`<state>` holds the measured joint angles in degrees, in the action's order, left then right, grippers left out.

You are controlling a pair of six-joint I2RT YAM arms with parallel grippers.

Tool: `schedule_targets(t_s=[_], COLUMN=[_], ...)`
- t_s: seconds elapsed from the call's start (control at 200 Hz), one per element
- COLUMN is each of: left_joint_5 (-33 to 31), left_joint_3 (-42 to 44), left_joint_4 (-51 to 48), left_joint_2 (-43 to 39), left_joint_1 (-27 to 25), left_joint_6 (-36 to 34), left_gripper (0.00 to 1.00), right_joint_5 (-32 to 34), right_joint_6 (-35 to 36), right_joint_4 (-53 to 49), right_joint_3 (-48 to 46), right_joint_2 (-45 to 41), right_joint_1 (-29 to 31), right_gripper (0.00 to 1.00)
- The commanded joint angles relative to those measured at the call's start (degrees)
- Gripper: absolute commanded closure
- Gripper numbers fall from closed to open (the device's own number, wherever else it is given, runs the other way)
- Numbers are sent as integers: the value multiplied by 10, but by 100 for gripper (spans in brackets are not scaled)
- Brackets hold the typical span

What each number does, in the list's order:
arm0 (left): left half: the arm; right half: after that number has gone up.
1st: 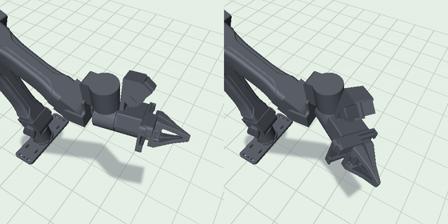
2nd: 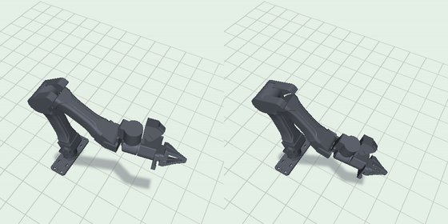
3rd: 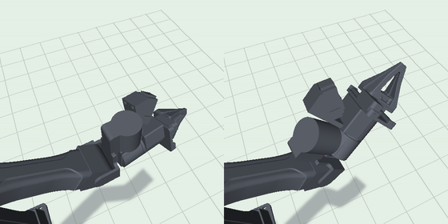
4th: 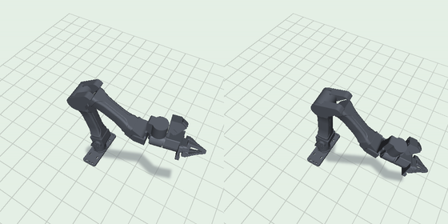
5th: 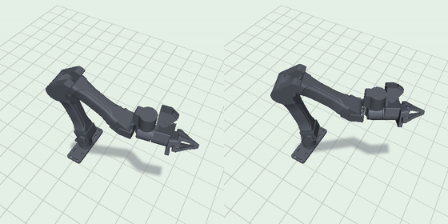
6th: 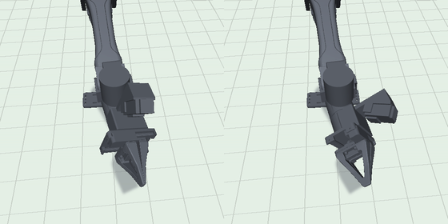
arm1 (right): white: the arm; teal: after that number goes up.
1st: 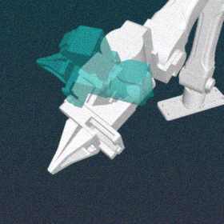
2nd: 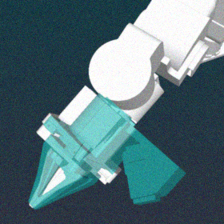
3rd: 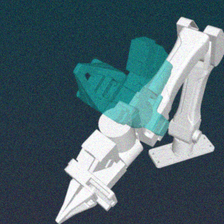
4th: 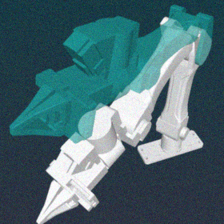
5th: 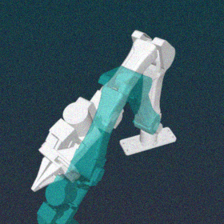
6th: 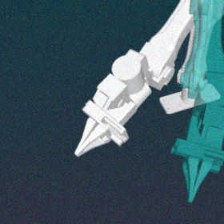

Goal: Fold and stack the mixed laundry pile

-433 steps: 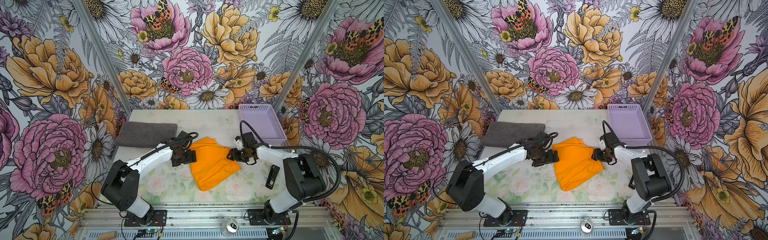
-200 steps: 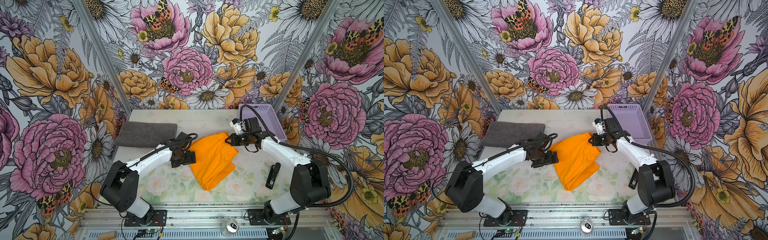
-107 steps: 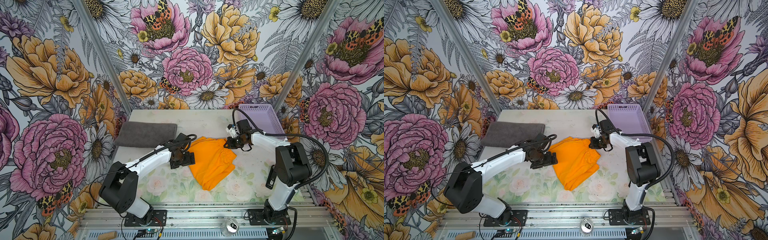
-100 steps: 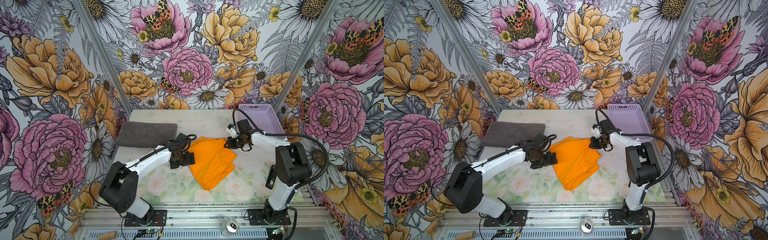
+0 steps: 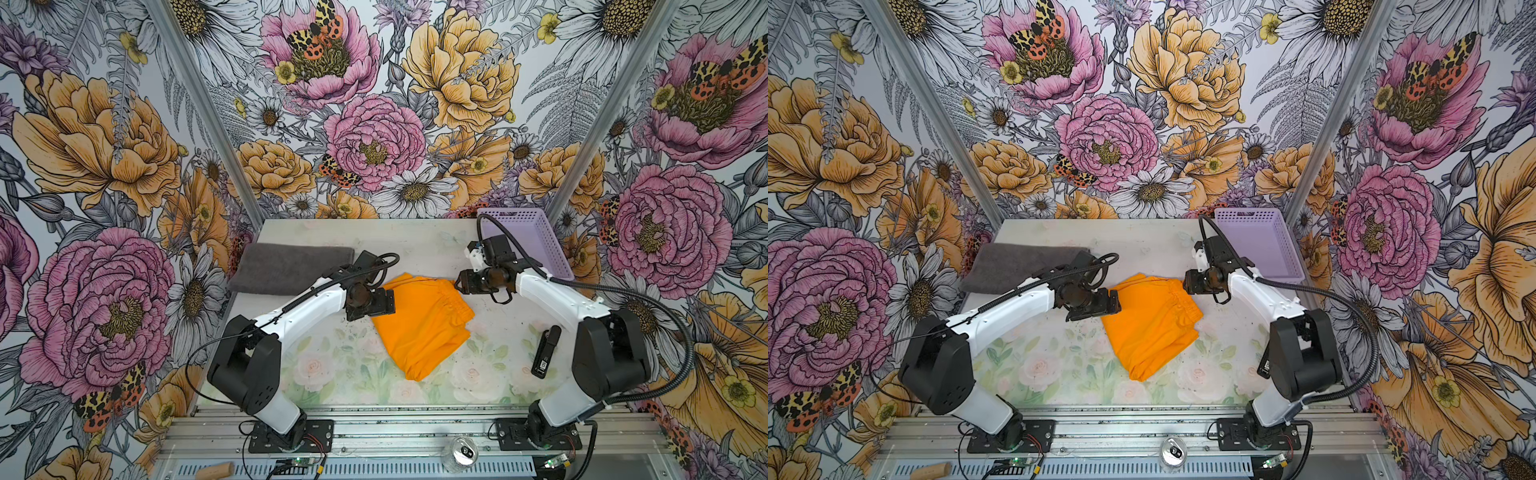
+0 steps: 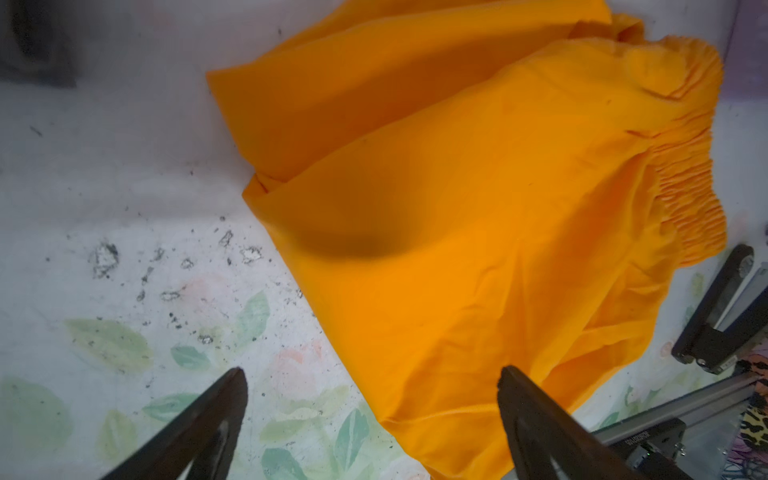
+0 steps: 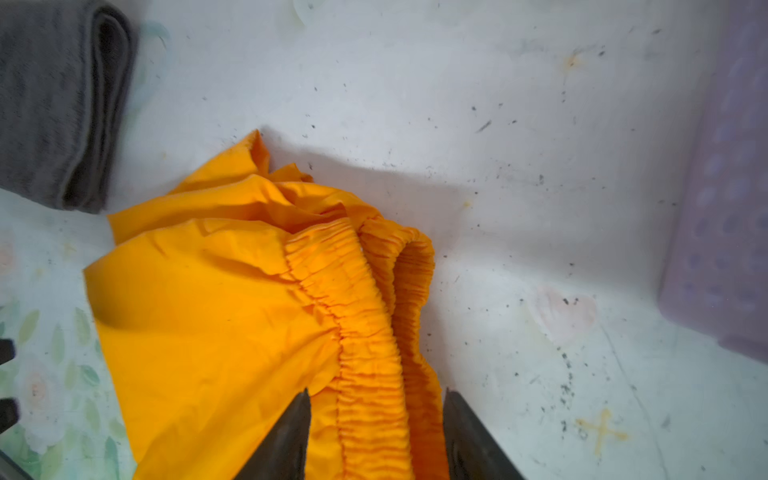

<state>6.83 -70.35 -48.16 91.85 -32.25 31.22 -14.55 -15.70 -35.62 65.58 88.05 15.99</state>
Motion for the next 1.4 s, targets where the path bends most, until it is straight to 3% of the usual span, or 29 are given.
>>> schedule_targets(t_s=[0.0,0.195,0.365,0.66,0.926,1.161,1.396], left_joint_5=[-16,-23,-32,-14,17,47,69], left_joint_3=[-65,-155,-183,-158,-89,13,98], left_joint_4=[-9,-29,-30,-28,-26,-4,25], left_joint_2=[41,130,188,223,190,131,39], left_joint_1=[5,-1,6,36,49,23,-20], left_joint_6=[-80,-165,-197,-200,-177,-118,-44], left_gripper=[5,5,4,4,6,7,8], right_joint_5=[25,-8,-2,66,62,61,61], right_joint_6=[-69,-193,-232,-151,-48,46,80], right_joint_4=[-24,62,158,132,97,43,1], right_joint_3=[-41,-143,-216,-191,-123,11,117], right_joint_2=[-72,-139,-101,17,81,166,224], right_joint_1=[41,116,135,125,71,37,35], right_gripper=[46,46,45,45,45,44,43])
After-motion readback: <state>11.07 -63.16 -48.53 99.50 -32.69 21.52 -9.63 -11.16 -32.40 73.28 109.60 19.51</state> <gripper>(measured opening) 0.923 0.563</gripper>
